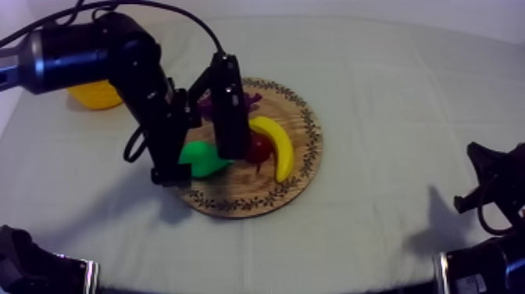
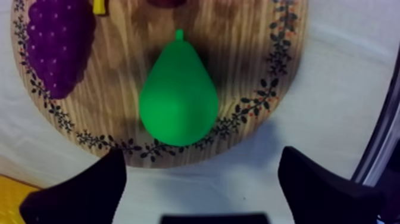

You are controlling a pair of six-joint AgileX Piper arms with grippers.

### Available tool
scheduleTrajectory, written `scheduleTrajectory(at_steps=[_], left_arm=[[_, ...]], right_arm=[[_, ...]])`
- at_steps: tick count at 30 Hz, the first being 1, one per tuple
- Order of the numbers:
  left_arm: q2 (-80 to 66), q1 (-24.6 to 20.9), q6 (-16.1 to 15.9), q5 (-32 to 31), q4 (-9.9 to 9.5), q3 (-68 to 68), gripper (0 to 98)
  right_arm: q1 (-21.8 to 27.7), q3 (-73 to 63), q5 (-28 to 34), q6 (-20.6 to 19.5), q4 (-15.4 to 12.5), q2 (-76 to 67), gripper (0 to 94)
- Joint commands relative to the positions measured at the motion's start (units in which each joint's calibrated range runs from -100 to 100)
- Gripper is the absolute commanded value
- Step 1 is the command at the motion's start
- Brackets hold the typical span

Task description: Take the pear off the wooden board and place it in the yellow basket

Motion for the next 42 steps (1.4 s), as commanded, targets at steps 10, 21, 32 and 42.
scheduleTrajectory(at_steps=[10, 21, 32, 42], left_arm=[[9.32, -1.87, -0.58, -1.61, 0.43, -5.51, 96.5], [16.37, -2.21, -0.66, -2.36, 1.02, -8.30, 95.2], [19.22, -1.15, 1.42, -4.97, 0.86, -7.91, 76.1], [18.85, -1.30, 3.45, -7.24, 0.76, -5.62, 53.2]], right_arm=[[-0.05, -0.02, 0.02, -0.02, 0.00, -0.03, 0.4], [-0.05, -0.02, 0.02, -0.02, 0.00, -0.03, 0.4], [-0.05, -0.02, 0.02, -0.02, 0.00, -0.03, 0.4], [-0.05, -0.02, 0.02, -0.02, 0.00, -0.03, 0.4]])
